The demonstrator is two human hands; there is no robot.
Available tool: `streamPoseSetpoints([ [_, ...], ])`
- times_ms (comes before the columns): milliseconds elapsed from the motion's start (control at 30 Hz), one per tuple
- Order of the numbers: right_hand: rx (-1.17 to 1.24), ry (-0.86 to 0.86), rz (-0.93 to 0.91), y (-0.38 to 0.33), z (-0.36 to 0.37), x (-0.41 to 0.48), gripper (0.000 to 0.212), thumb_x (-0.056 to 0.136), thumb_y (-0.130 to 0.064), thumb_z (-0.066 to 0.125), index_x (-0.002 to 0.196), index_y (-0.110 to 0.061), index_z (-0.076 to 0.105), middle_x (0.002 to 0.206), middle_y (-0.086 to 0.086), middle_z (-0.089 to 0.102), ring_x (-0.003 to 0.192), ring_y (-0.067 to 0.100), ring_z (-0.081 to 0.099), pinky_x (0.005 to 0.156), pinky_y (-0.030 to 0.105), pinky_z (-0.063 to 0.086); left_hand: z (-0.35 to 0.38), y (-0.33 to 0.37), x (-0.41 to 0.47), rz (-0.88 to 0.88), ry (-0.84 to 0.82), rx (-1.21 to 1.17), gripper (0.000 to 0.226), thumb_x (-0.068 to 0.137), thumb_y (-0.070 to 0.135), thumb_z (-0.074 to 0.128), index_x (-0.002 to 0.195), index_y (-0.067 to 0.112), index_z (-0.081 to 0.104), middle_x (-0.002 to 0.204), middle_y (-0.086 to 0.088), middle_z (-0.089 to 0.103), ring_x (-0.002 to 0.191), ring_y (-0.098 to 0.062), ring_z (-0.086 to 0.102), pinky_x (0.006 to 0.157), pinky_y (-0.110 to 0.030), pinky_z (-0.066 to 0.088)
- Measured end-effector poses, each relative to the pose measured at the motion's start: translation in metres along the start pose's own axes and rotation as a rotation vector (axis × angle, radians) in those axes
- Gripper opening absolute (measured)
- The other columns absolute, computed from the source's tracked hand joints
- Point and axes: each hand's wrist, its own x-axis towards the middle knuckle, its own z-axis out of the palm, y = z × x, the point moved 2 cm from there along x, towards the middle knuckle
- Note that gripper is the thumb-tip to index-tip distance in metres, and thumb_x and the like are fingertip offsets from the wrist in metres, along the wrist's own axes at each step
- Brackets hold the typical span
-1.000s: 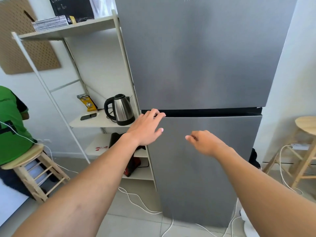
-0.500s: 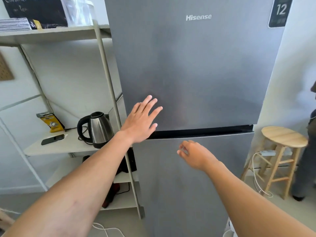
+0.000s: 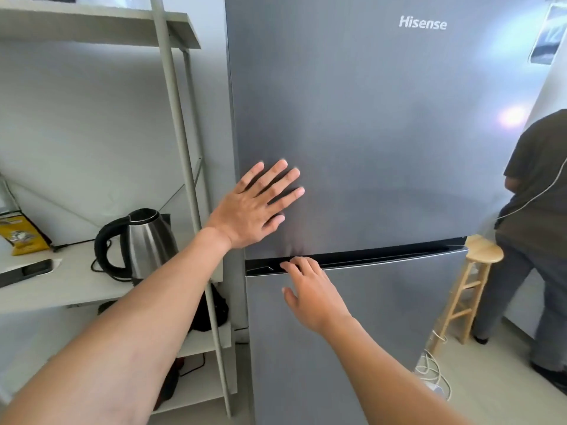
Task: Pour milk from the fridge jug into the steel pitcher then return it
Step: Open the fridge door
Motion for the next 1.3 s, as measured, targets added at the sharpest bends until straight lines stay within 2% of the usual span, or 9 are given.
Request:
streamPoseSetpoints([
  [133,-0.027,-0.032,-0.007,-0.014,0.022,0.016,0.048,0.098,-0.027,0.047,0.144,-0.014,0.041,0.140,0.004,0.045,0.133,0.024,0.035,0.116,0.031,0.024,0.014,0.002,-0.001,-0.043,0.172,-0.034,0.058,0.094,0.034,0.049,0.151,0.023,0.042,0.159,-0.007,0.035,0.148,-0.031,0.030,0.119,-0.052,0.027],
  [267,-0.041,-0.030,0.061,-0.015,0.035,0.028,0.044,0.099,-0.026,0.049,0.139,-0.010,0.045,0.131,0.006,0.050,0.122,0.026,0.042,0.110,0.033,0.032,0.017,0.003,0.000,-0.060,0.225,-0.065,0.059,0.092,0.032,0.049,0.150,0.024,0.044,0.157,-0.006,0.038,0.147,-0.029,0.032,0.120,-0.050,0.026],
  [533,-0.090,-0.034,0.167,-0.027,0.039,0.040,0.025,0.104,-0.023,0.040,0.122,-0.008,0.048,0.123,0.008,0.052,0.113,0.025,0.044,0.096,0.029,0.035,0.016,0.004,-0.005,-0.121,0.227,-0.103,0.058,0.090,0.032,0.050,0.148,0.026,0.047,0.156,-0.003,0.041,0.147,-0.027,0.034,0.120,-0.048,0.025],
  [1000,-0.061,0.018,0.190,-0.026,0.039,0.040,0.020,0.103,-0.020,0.043,0.120,-0.010,0.050,0.120,0.005,0.054,0.114,0.023,0.046,0.087,0.027,0.038,0.019,0.002,-0.008,-0.141,0.238,-0.070,0.058,0.090,0.038,0.051,0.146,0.028,0.049,0.154,-0.001,0.044,0.145,-0.027,0.038,0.119,-0.046,0.028],
  [1300,-0.022,0.071,0.126,-0.027,0.034,0.025,0.016,0.101,-0.012,0.046,0.114,-0.006,0.052,0.115,0.009,0.054,0.108,0.026,0.047,0.091,0.030,0.037,0.021,0.004,-0.009,-0.136,0.236,-0.050,0.059,0.088,0.038,0.052,0.146,0.029,0.049,0.153,0.000,0.045,0.144,-0.027,0.038,0.119,-0.046,0.028],
])
